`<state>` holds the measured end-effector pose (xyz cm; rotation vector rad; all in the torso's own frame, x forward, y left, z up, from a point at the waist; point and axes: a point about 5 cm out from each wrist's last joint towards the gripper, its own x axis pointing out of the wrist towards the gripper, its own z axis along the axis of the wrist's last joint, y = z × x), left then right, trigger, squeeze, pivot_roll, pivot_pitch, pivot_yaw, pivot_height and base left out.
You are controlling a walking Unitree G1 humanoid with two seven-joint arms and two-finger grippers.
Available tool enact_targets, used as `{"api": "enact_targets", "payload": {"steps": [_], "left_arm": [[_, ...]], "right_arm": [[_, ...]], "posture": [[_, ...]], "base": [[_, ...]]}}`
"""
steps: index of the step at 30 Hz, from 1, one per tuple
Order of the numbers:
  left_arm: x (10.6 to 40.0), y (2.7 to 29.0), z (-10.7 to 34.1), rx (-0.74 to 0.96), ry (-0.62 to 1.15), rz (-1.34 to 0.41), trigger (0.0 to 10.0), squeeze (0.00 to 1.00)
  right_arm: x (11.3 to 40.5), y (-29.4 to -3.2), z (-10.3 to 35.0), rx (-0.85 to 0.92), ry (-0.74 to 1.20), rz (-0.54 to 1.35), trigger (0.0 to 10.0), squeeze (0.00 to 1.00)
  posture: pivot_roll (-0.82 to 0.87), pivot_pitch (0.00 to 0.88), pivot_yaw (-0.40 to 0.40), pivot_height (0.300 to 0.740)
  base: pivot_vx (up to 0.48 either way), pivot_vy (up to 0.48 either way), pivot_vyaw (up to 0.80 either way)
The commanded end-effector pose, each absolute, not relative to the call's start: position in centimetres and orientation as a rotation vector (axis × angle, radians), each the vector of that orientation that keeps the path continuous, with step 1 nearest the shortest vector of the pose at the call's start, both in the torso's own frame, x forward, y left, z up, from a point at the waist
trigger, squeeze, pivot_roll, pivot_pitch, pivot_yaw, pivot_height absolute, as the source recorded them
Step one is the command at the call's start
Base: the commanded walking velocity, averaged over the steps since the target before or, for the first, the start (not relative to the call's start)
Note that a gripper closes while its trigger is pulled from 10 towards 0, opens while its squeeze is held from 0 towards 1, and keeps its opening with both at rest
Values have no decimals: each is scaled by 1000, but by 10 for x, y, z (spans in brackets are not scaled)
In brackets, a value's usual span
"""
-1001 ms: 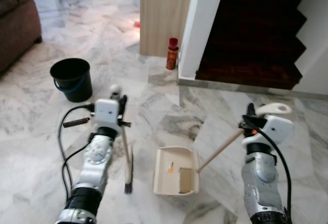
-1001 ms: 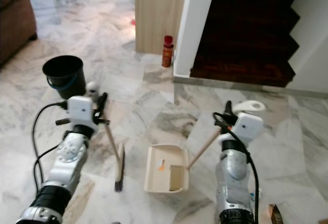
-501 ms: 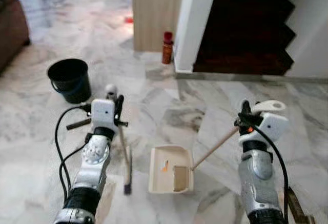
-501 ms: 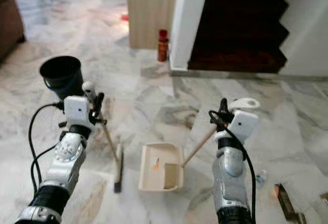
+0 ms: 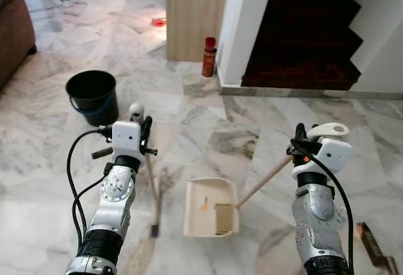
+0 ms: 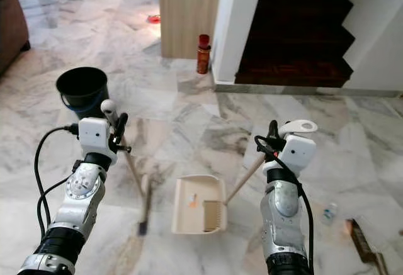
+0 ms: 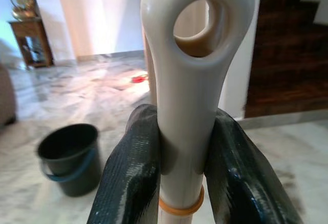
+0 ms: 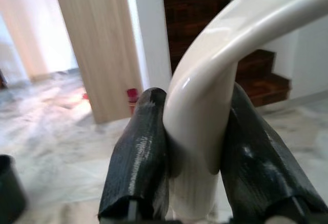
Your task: Sweep floor
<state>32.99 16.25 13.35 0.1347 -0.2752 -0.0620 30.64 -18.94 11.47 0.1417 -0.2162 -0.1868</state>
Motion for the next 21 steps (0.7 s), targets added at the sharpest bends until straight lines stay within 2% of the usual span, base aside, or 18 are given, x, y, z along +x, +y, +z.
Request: {"api": "enact_targets", "payload": {"steps": [1,21], "left_arm": [[331,152,146,125,-333,-87,10000,0],[330,151,146,125,-342,-93,10000,0]], "right_arm": [[305,-198,121,144,-257,-211,10000,0],[306,-192,121,152,-257,-189,10000,0]], "posture": [[114,51,-61,740],[120,24,-62,740]], "base": [[0,341,0],[0,346,0]]}}
